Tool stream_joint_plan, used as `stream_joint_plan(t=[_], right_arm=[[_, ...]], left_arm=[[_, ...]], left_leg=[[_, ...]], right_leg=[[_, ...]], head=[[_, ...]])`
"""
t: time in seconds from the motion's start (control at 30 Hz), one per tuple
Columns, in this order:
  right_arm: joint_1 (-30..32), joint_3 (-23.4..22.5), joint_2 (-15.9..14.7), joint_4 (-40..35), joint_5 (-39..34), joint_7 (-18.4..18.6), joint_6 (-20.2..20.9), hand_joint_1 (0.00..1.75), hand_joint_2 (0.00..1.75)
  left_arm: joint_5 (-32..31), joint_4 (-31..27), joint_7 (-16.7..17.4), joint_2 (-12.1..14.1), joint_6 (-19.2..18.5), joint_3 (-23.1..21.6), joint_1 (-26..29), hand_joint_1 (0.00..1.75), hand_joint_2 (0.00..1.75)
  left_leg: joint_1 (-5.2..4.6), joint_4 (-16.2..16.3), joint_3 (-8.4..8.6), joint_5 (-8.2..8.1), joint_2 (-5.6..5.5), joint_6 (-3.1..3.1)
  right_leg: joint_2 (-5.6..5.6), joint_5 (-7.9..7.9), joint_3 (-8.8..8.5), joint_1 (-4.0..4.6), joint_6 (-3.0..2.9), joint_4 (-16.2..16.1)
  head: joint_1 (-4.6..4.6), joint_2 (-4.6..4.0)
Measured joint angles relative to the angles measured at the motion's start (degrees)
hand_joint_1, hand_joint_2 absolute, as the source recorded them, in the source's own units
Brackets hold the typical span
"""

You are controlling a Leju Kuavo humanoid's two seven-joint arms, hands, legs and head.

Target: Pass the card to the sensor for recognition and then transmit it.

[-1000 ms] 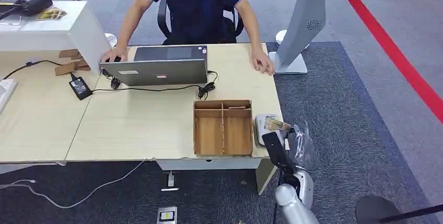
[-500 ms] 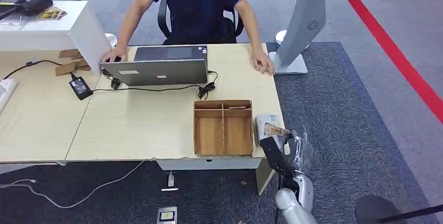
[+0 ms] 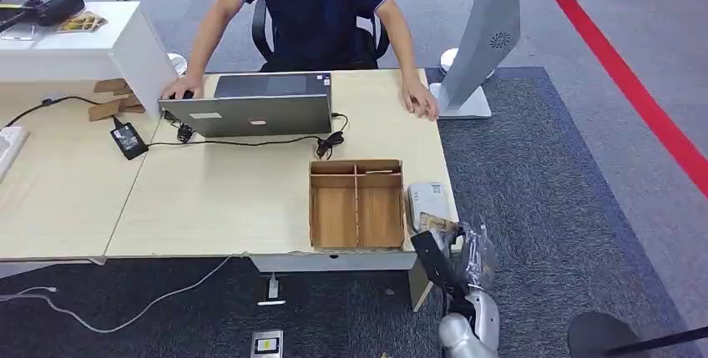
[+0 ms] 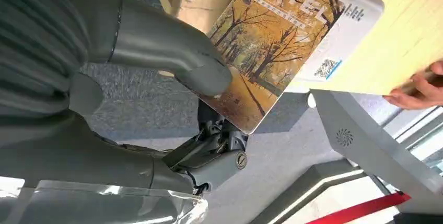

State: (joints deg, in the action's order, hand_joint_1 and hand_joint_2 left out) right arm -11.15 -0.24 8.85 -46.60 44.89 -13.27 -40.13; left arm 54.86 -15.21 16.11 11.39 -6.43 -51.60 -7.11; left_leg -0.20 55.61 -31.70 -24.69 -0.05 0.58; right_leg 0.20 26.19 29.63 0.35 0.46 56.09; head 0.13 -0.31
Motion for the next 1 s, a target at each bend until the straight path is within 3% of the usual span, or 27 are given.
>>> stream_joint_plan(t=[0.53,1.0], right_arm=[[0.3,-0.4,0.9,-1.5,-4.4,-3.6,0.0,1.75,1.75],[-1.2,4.0,1.4,-15.7,-5.1,0.7,0.0,1.75,1.75]], left_arm=[[0.4,0.0,0.0,0.0,0.2,0.0,0.0,0.0,0.0],[-1.5,0.0,-0.2,0.0,-0.9,-0.5,0.0,0.0,0.0]], left_leg=[[0.0,0.0,0.01,0.0,0.0,0.0],[0.0,0.0,0.02,0.0,0.0,0.0]], right_leg=[[0.0,0.0,-0.03,0.0,0.0,0.0],[0.0,-0.01,-0.04,0.0,0.0,0.0]], head=[[0.0,0.0],[0.0,0.0]])
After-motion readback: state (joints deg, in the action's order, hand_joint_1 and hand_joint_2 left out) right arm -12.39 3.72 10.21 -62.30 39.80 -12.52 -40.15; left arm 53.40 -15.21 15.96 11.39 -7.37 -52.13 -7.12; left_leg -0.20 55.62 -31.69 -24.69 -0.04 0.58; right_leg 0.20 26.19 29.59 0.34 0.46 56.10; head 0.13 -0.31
